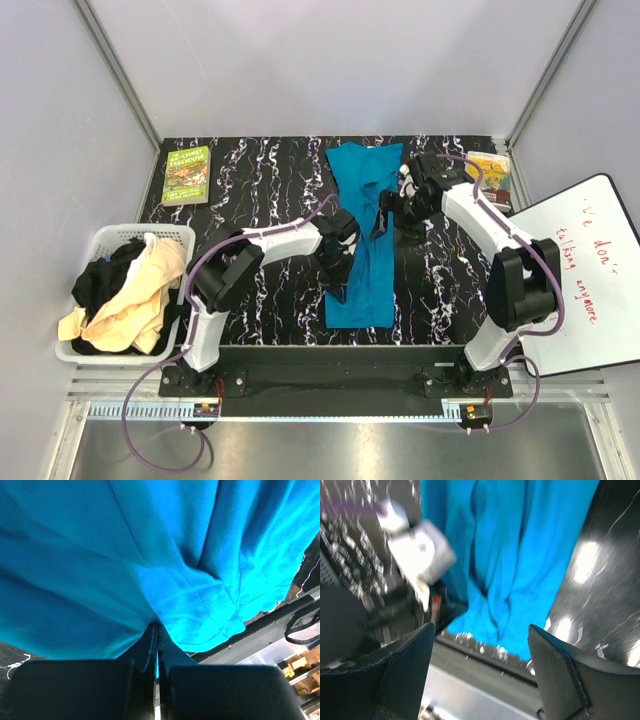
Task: Fold and stack the t-shirts
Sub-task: Rotate the tshirt 90 degrees
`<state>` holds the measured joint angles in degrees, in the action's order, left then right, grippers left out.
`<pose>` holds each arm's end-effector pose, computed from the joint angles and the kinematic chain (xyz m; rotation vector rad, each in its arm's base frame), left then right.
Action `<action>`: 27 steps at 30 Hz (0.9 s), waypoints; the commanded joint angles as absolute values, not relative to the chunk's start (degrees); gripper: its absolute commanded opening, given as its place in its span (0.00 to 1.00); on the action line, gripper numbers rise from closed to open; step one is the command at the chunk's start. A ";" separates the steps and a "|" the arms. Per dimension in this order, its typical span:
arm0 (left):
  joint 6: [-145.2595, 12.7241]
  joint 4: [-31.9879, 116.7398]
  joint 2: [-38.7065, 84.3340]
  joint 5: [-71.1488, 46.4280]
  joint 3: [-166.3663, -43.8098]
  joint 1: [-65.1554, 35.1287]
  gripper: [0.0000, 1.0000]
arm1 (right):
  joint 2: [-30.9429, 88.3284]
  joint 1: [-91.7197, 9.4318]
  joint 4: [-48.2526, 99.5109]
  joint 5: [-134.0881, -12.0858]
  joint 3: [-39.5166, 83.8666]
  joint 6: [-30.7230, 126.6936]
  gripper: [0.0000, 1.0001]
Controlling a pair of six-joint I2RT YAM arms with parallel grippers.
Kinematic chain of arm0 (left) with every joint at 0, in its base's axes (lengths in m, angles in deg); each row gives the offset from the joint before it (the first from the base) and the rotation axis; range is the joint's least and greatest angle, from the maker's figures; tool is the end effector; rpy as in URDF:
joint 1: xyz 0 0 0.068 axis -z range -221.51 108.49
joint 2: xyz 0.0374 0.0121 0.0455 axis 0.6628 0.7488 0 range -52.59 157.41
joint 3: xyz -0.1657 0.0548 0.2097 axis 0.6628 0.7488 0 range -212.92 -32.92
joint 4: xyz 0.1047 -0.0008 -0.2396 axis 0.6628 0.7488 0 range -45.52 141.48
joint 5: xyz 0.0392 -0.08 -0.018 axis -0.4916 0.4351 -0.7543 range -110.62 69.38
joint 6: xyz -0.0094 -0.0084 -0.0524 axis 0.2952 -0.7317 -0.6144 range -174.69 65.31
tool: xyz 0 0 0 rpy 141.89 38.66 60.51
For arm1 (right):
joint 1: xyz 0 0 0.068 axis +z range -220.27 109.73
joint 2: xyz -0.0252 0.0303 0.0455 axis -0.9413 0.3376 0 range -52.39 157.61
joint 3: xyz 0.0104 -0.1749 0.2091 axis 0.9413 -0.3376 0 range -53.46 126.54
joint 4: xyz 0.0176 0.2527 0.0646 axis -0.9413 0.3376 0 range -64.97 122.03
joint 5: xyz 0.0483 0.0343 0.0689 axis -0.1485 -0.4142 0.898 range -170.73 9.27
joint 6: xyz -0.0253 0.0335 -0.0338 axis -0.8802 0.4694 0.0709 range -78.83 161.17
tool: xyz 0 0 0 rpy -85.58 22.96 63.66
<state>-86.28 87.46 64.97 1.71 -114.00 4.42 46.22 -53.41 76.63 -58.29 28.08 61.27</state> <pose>0.2645 -0.2928 0.1450 -0.4250 -2.9441 0.6295 0.3312 0.1145 0.2605 -0.0256 2.8322 0.7014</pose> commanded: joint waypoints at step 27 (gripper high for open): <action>-84.92 98.44 37.50 -12.62 -111.32 -14.79 0.90 | 56.94 -44.78 59.67 -58.93 26.60 66.75 0.55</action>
<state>-84.75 98.54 41.73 -10.95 -112.29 -14.79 52.69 -44.71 62.11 -55.08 20.62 68.00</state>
